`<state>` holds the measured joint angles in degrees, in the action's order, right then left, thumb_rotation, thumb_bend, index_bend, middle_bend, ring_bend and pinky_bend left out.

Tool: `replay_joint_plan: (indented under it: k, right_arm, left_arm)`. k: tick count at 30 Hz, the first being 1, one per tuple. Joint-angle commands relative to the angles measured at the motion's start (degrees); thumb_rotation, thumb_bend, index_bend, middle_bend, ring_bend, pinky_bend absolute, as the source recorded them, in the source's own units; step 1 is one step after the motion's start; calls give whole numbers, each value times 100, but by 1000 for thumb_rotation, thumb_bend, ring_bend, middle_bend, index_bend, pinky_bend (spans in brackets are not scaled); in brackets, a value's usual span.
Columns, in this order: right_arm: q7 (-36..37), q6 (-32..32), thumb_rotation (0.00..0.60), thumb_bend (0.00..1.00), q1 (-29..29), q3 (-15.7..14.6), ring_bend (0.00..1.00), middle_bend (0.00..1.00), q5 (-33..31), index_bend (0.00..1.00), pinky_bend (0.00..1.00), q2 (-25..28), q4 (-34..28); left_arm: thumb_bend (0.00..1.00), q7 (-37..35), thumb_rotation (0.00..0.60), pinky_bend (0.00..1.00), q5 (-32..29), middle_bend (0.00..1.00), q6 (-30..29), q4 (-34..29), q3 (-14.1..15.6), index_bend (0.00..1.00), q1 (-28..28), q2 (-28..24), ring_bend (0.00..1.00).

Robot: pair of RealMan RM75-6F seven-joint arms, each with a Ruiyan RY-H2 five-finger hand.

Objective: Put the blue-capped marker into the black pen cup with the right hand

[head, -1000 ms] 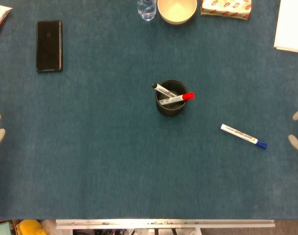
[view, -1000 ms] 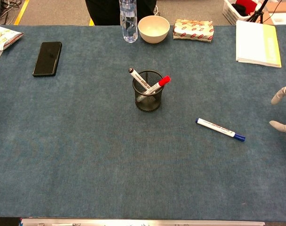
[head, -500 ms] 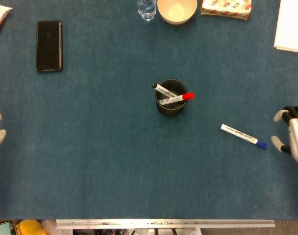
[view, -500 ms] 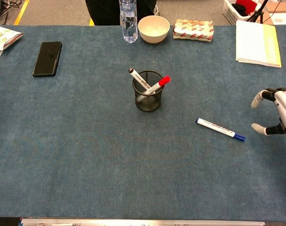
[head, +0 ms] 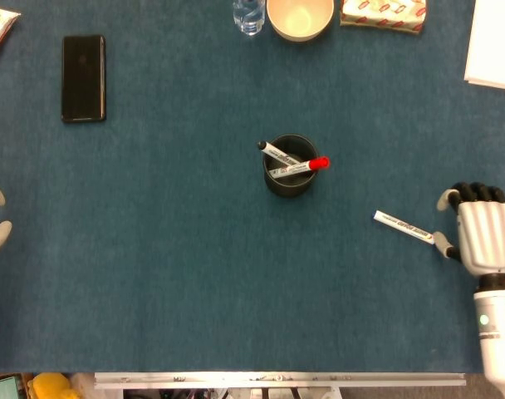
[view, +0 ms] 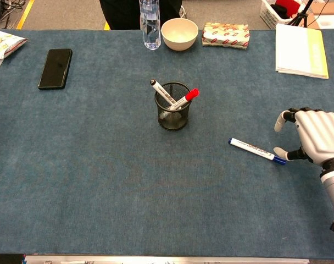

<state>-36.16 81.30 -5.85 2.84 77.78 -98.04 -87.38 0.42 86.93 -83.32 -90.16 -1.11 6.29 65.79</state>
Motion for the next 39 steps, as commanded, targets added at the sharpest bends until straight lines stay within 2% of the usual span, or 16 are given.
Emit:
replay_joint_plan:
  k: [1,11,19,25,39]
  right_arm:
    - [-102,-41,600,151,-34,2,297,389,-46,491,300,-70,4]
    - [-347,-176,600,209,-165,-34,293,387,-82,490,299,-330,181]
    - [-435,-199,600,207,-197,-9,286,380,-191,491,287,-520,294]
    - [-434,-186,600,146,-185,1,269,366,-281,491,284,-597,288]
    - [-409,-165,600,192,-182,27,268,366,-413,513,283,-790,565]
  left_arm:
    - [189,-9,600,544,0,354,4,2,1,517,2,-2,279]
    - [189,-51,600,543,-19,354,32,13,1,517,11,-9,279]
    - [189,-65,600,544,-17,354,33,11,5,517,11,-18,279]
    - [189,-58,600,544,3,354,41,13,20,517,14,-13,279]
    - [189,-63,600,544,10,354,40,10,23,517,19,-9,279]
